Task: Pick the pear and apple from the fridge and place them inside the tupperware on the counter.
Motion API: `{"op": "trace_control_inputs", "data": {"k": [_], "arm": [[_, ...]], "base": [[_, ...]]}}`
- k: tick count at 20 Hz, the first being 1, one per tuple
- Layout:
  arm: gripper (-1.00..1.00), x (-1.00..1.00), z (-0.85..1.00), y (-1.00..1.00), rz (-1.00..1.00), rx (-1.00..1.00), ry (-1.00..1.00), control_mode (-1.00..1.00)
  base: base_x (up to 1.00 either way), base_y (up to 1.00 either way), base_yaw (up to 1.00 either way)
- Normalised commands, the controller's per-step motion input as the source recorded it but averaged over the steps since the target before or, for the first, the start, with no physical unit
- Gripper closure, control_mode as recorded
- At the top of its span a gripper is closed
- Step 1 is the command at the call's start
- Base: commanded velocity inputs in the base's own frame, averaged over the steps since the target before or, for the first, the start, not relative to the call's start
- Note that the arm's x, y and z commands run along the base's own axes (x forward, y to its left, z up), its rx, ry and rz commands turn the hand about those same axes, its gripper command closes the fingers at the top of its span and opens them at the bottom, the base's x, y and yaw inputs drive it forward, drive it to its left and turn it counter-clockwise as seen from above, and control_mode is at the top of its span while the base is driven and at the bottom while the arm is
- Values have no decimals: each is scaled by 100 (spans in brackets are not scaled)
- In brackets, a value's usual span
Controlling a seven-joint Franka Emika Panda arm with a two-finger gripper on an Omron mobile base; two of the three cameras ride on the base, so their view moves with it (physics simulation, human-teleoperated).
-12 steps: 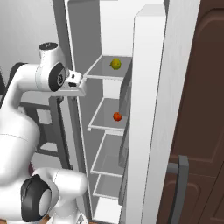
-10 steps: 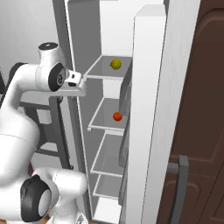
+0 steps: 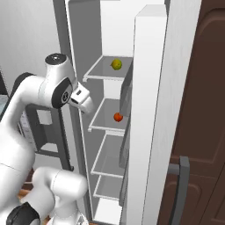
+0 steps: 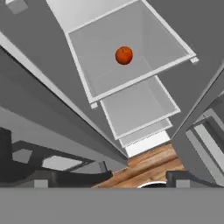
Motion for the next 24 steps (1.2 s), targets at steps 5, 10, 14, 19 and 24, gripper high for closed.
{"op": "trace_control_inputs", "data": {"k": [5,10,14,19,24], "arm": [[-100,-25,-29,-15,-46,10,0,-100],[-100,-1,-24,-13,-26,2,0,-100],[-100,12,-22,-26,-7,15,0,-100],[-100,33,-18,-25,-2,21,0,-100],[-100,40,-20,-25,0,10,0,-100]], "base": [[0,0,0],[0,0,0],[0,0,0],[0,0,0],[0,0,0]]}}
